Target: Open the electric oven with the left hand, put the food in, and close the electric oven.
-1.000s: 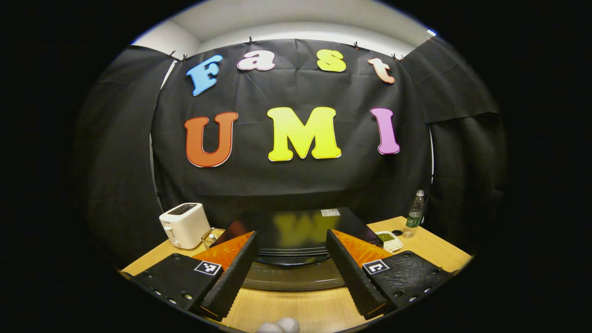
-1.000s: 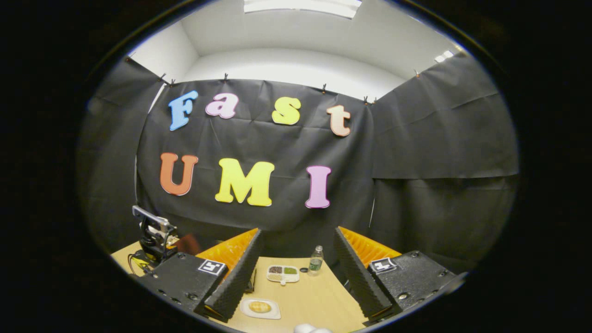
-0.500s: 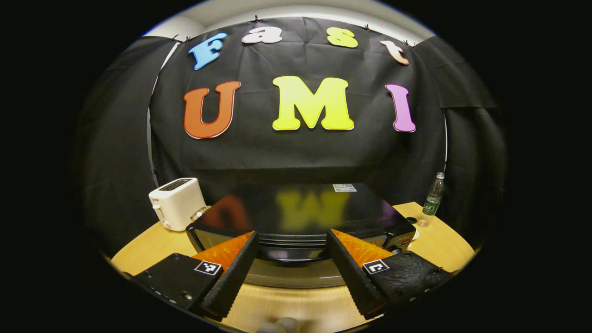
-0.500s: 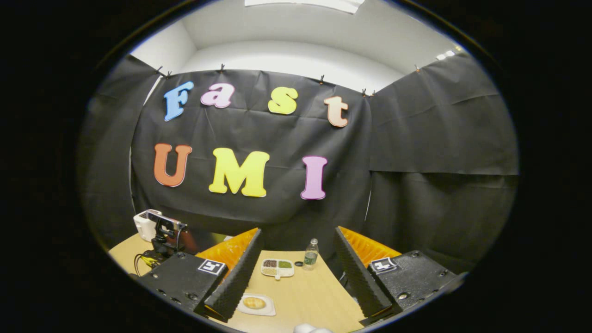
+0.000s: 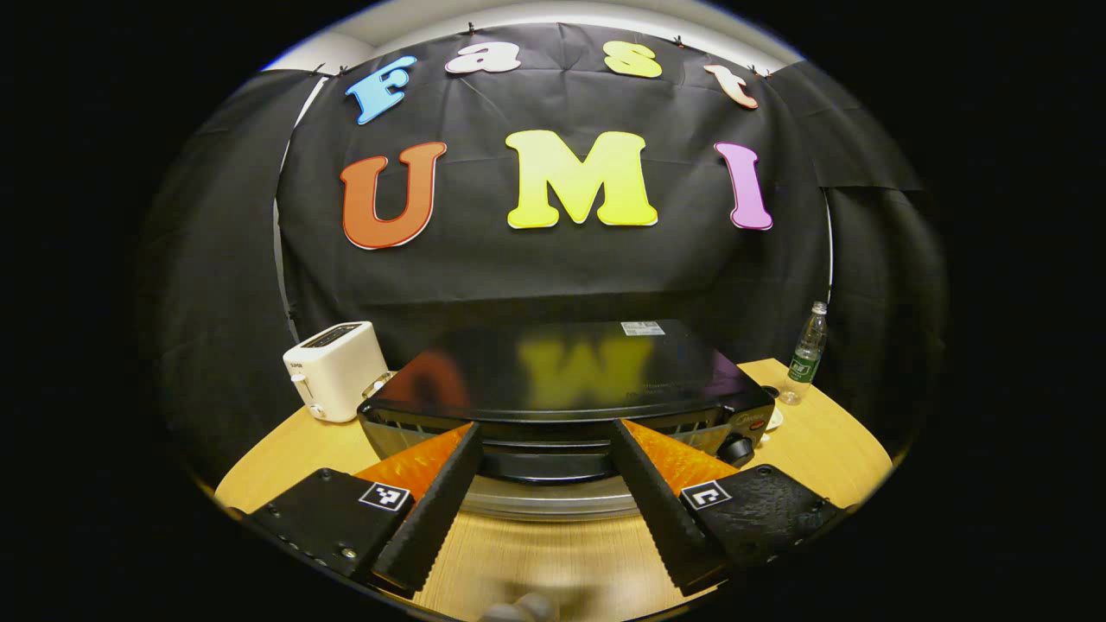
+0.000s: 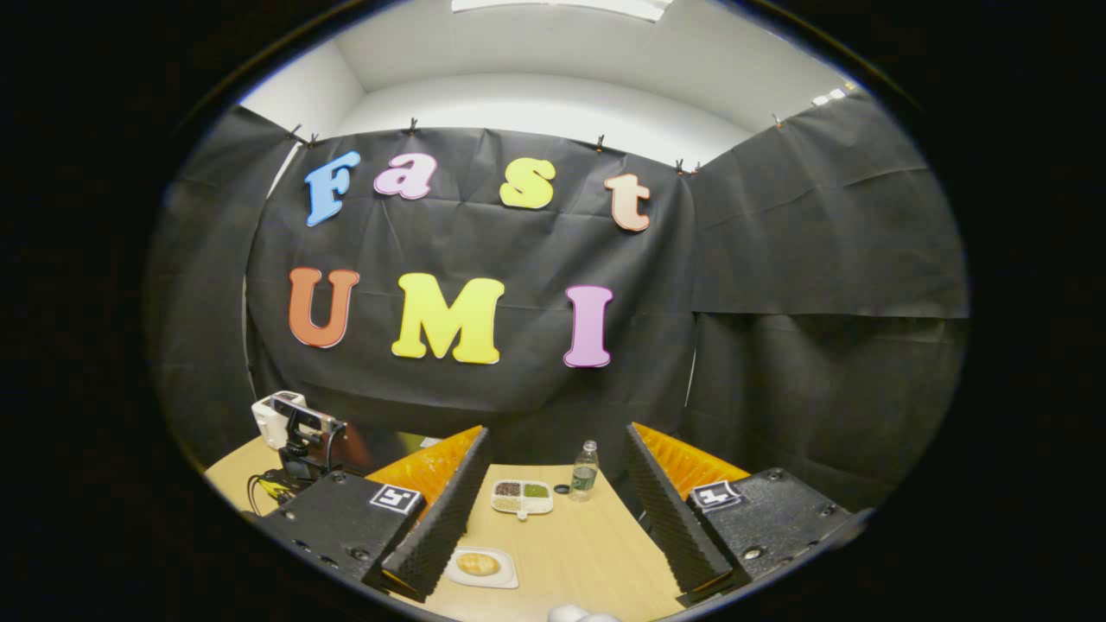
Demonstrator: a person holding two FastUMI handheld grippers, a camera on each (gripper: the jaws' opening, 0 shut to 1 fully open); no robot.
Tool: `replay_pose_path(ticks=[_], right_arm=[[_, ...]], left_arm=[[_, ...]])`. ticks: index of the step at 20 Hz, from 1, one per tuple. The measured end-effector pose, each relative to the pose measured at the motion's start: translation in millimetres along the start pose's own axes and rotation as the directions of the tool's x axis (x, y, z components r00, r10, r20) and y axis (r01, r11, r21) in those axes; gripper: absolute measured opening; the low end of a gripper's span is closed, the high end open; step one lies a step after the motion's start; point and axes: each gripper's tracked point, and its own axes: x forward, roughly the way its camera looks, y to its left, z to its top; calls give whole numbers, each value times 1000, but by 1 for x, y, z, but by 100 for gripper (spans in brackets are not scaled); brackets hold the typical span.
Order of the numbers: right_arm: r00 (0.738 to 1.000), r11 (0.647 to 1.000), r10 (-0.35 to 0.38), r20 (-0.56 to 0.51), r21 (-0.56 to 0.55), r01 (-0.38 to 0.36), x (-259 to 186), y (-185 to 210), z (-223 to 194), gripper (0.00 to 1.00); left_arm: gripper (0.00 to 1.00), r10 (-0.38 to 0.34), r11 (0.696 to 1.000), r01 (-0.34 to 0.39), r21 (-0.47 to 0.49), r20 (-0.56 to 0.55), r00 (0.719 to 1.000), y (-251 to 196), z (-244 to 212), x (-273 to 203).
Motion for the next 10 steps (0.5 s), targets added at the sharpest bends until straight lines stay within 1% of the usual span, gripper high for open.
replay_pose_path(ticks=[1,2,3,10], right_arm=[[1000,1000,4,0,-1,-4,0,1,-2,97],[1000,1000,10,-2,-1,-10,0,3,-2,96],[1000,1000,14,-2,1,-14,0,2,-4,96],[999,999,47,-19,9,-47,-2,11,-17,97]], left_arm=[[98,-2,1000,2,1,-3,1000,0,-3,-6],[100,-4,1000,4,0,-8,1000,0,-7,-12],[98,-7,1000,7,-2,-13,1000,1,-12,-18],[98,-15,1000,15,-8,-66,998,1,-39,-45]])
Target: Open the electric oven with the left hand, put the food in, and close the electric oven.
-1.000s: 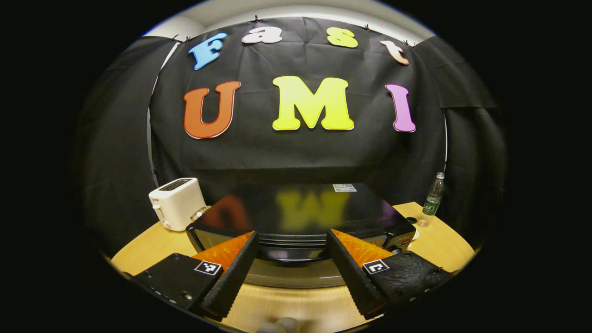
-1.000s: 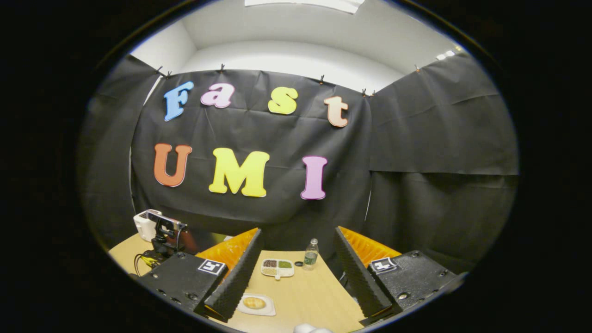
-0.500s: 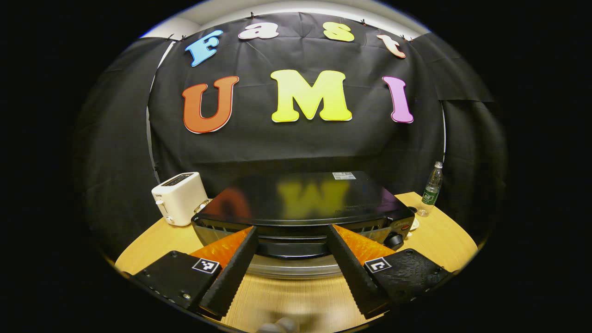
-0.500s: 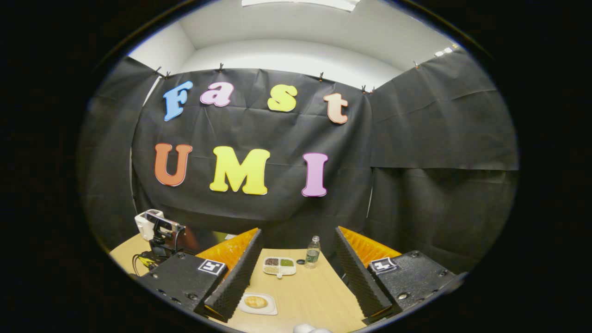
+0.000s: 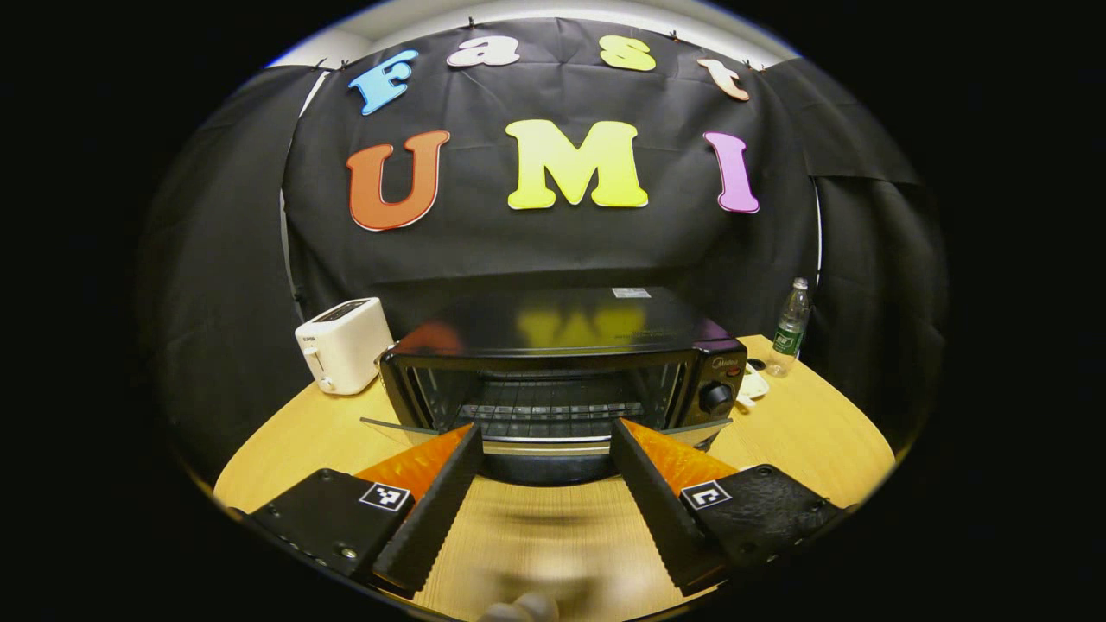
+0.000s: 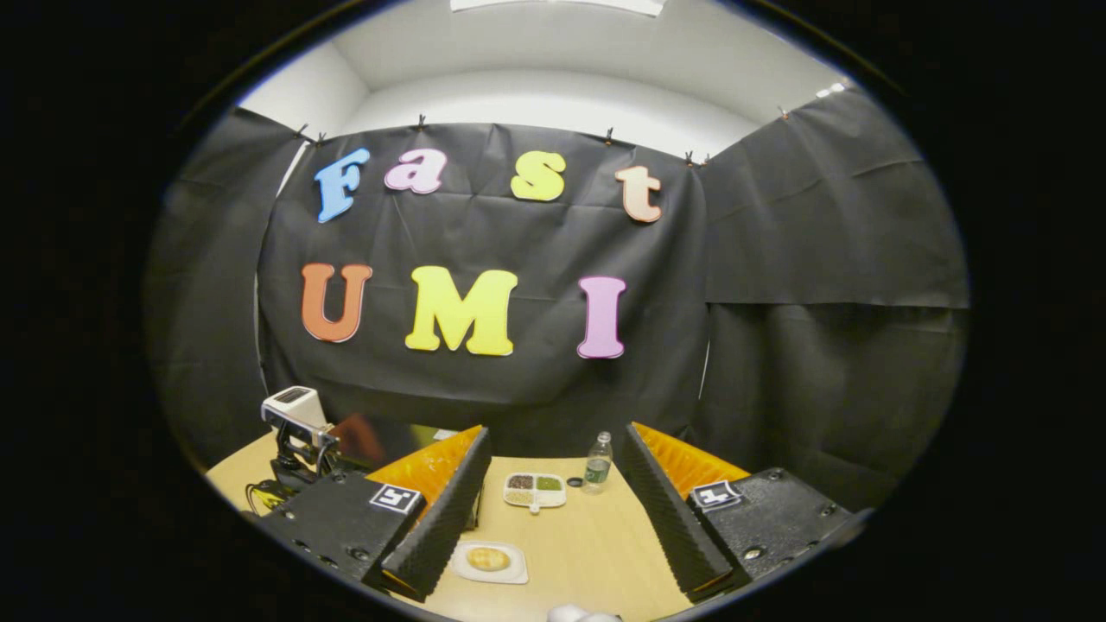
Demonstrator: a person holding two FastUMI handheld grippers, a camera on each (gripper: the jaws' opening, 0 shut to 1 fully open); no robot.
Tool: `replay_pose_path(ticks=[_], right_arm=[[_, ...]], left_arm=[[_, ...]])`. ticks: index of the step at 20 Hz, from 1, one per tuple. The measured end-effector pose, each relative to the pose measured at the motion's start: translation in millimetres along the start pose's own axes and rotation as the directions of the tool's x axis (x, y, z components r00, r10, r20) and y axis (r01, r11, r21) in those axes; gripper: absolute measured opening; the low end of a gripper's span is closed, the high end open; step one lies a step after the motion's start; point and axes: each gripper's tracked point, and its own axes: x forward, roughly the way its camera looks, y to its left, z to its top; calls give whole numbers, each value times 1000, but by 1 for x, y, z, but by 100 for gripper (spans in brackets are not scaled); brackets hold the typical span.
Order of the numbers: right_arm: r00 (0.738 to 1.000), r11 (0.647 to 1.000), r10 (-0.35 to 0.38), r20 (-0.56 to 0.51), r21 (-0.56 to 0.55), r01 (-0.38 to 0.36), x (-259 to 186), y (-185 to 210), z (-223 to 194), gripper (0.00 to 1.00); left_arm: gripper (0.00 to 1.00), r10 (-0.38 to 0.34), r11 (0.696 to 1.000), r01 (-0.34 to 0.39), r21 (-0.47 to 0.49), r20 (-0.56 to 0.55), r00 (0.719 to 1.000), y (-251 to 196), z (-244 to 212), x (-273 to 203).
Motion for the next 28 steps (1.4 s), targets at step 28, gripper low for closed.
replay_pose_path(ticks=[28], right_arm=[[998,1000,13,-61,-11,-14,-2,4,-40,96]], left_arm=[[96,-41,997,13,-77,-372,927,2,-155,-24]])
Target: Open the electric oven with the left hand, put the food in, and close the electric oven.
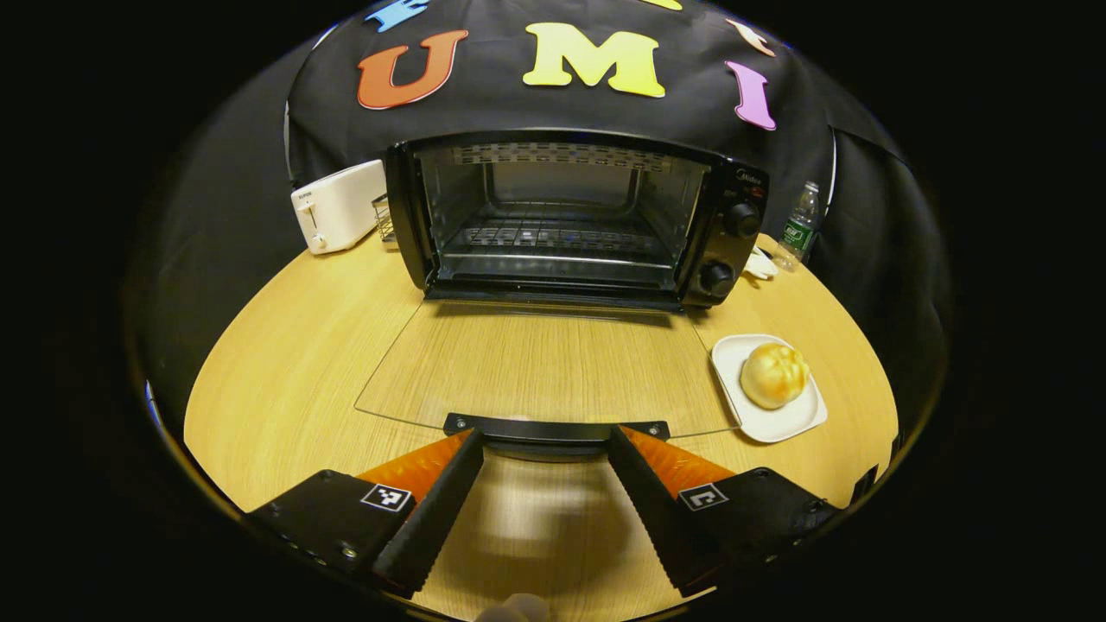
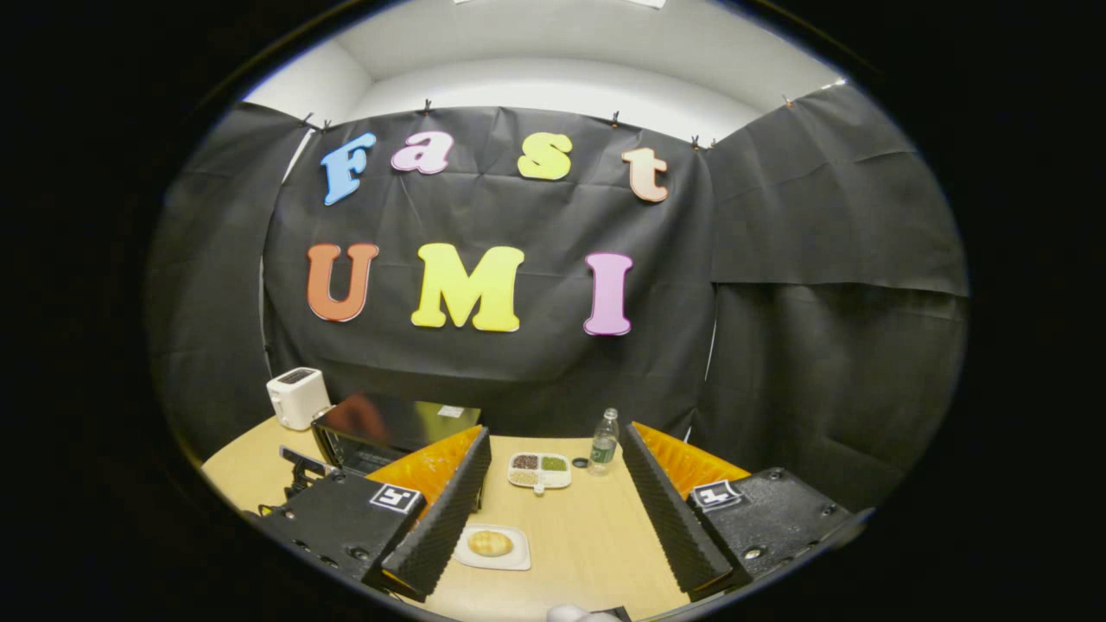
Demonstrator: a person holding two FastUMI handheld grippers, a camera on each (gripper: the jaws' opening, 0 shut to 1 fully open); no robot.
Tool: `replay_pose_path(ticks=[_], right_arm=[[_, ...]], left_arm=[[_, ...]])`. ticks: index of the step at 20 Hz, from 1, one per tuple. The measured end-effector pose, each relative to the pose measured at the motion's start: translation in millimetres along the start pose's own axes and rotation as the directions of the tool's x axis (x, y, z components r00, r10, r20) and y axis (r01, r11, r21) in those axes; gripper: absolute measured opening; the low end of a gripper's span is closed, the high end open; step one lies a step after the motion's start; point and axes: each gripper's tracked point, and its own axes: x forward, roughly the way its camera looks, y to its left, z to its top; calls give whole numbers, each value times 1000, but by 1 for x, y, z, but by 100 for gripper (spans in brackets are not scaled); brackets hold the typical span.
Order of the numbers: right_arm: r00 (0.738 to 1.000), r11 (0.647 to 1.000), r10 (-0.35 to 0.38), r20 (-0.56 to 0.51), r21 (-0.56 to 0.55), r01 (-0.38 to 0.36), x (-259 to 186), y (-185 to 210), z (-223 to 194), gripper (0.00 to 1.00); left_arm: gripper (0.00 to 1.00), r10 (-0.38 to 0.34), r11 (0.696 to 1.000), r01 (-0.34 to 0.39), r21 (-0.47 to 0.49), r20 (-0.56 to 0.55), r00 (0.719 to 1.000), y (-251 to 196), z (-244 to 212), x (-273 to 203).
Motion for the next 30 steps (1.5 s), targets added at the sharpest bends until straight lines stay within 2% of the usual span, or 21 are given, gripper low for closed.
replay_pose_path(ticks=[4,8,11,12,13,14,16,17,18,20,22,23,25,26,29,30], right_arm=[[1000,1000,-6,-25,-4,6,1,-2,-9,97],[1000,1000,2,-16,8,-2,1,-1,-6,97],[1000,1000,1,3,18,-1,5,-2,-4,97],[1000,1000,4,2,22,-4,7,-3,-5,96],[1000,1000,-1,2,24,1,11,-3,-7,96],[1000,1000,-5,-1,22,5,14,-5,-10,96],[1000,1000,-3,-18,26,4,23,-3,-23,97],[999,1000,-7,-32,28,8,29,-3,-34,96],[998,999,-7,-57,34,9,33,-1,-48,96],[993,999,1,-116,52,5,41,8,-82,97],[985,996,18,-171,88,-3,44,21,-120,97],[976,995,28,-215,99,-6,46,29,-141,97],[957,995,49,-286,103,-20,53,47,-184,97],[949,996,47,-312,87,-20,56,52,-204,96],[916,997,68,-395,71,-43,71,80,-262,96],[901,996,81,-426,75,-54,78,91,-278,97]], left_arm=[[100,-2,1000,3,24,-15,1000,-2,-1,5],[93,-16,1000,16,20,-5,1000,-2,5,0],[93,-43,999,42,20,108,993,1,28,-19],[100,-36,999,32,29,144,989,5,37,-30],[93,-36,999,30,34,185,982,10,44,-41],[93,-33,999,26,33,226,974,13,53,-56],[93,-27,999,17,34,319,947,23,78,-91],[82,-19,999,4,41,368,930,27,91,-109],[93,-7,999,-14,48,420,908,33,108,-131],[93,-3,997,-35,64,517,856,39,139,-175],[100,4,997,-52,64,588,809,47,165,-211],[100,12,996,-63,60,618,786,50,177,-226],[83,26,997,-64,36,651,759,55,192,-254],[83,32,998,-61,23,657,753,57,196,-265],[92,44,998,-69,9,688,724,61,212,-294],[100,42,997,-72,13,695,718,62,215,-300]])
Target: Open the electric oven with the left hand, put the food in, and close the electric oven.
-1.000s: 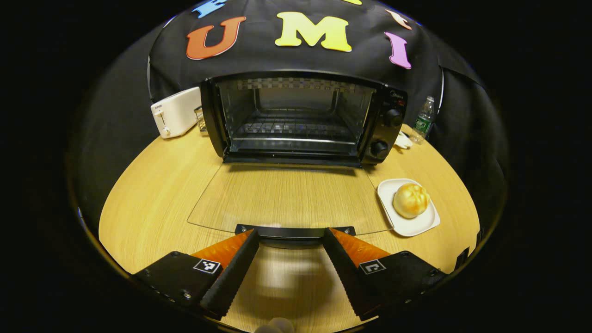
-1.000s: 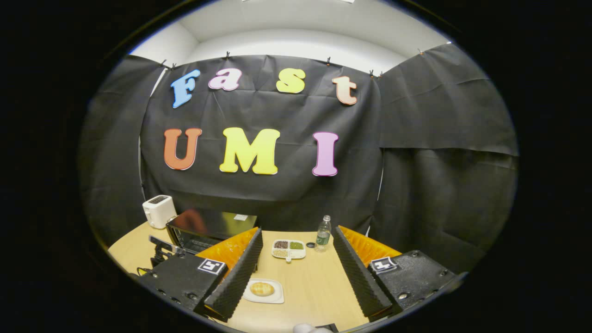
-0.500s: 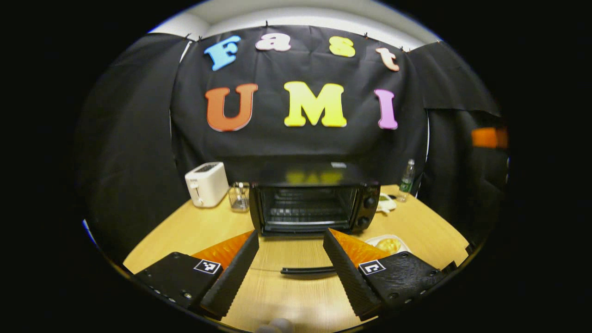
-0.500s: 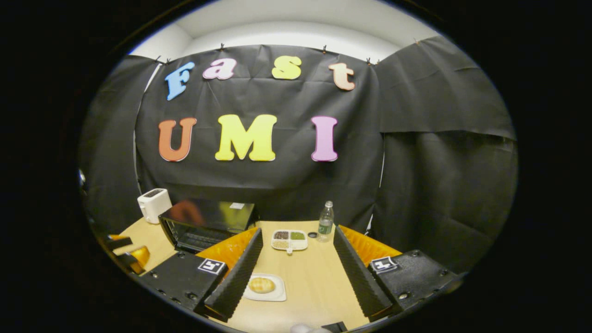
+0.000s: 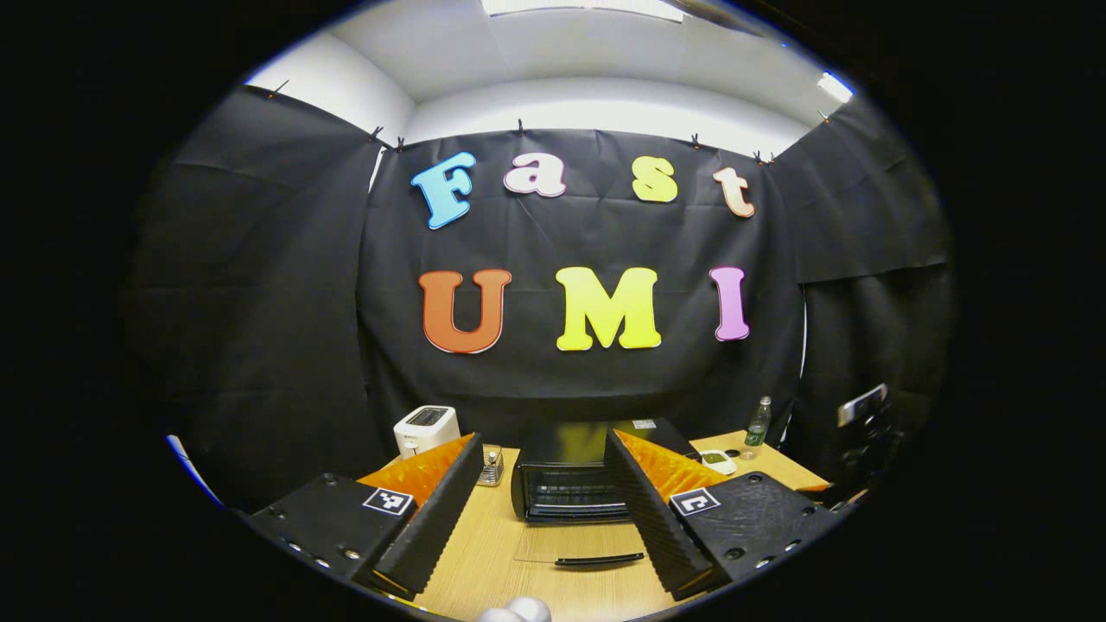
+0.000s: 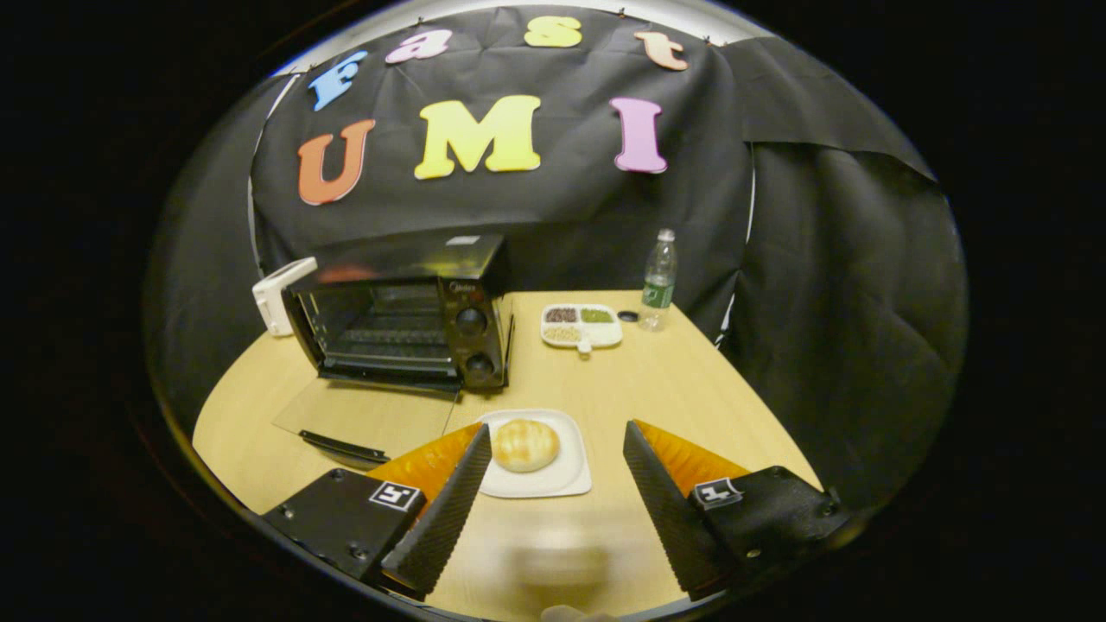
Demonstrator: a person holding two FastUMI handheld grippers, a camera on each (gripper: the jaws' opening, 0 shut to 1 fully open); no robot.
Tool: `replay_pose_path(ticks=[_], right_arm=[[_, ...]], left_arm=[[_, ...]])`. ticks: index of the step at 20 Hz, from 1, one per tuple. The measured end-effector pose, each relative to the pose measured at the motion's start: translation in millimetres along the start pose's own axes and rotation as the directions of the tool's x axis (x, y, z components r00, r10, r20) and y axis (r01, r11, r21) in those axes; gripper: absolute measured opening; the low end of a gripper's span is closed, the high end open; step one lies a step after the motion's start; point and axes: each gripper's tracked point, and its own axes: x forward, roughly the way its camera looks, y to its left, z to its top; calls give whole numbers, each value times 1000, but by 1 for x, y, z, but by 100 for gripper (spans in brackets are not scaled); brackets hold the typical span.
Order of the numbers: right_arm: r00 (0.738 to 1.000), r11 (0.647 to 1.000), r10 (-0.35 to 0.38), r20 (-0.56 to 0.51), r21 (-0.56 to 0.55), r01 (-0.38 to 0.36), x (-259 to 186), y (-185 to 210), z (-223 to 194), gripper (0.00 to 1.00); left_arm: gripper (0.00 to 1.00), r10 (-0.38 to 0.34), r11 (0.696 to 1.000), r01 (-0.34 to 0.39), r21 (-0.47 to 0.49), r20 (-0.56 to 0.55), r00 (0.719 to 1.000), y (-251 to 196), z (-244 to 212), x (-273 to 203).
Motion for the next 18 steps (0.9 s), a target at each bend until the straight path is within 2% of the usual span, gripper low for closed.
replay_pose_path(ticks=[4,5,7,8,18], right_arm=[[998,1000,0,-68,-14,-1,52,22,-26,98],[996,1000,-4,-85,-6,3,62,24,-32,98],[995,1000,-11,-97,9,12,79,26,-35,98],[994,1000,-22,-109,3,22,88,24,-37,98],[983,997,-65,-173,-53,57,128,27,-51,100]], left_arm=[[100,14,1000,-14,13,1,1000,11,9,-5],[83,18,1000,-18,12,0,1000,13,11,-5],[100,18,999,-18,40,13,1000,16,17,-6],[82,20,998,-21,57,12,1000,18,18,-5],[82,29,998,-27,58,-19,999,28,14,-4]])
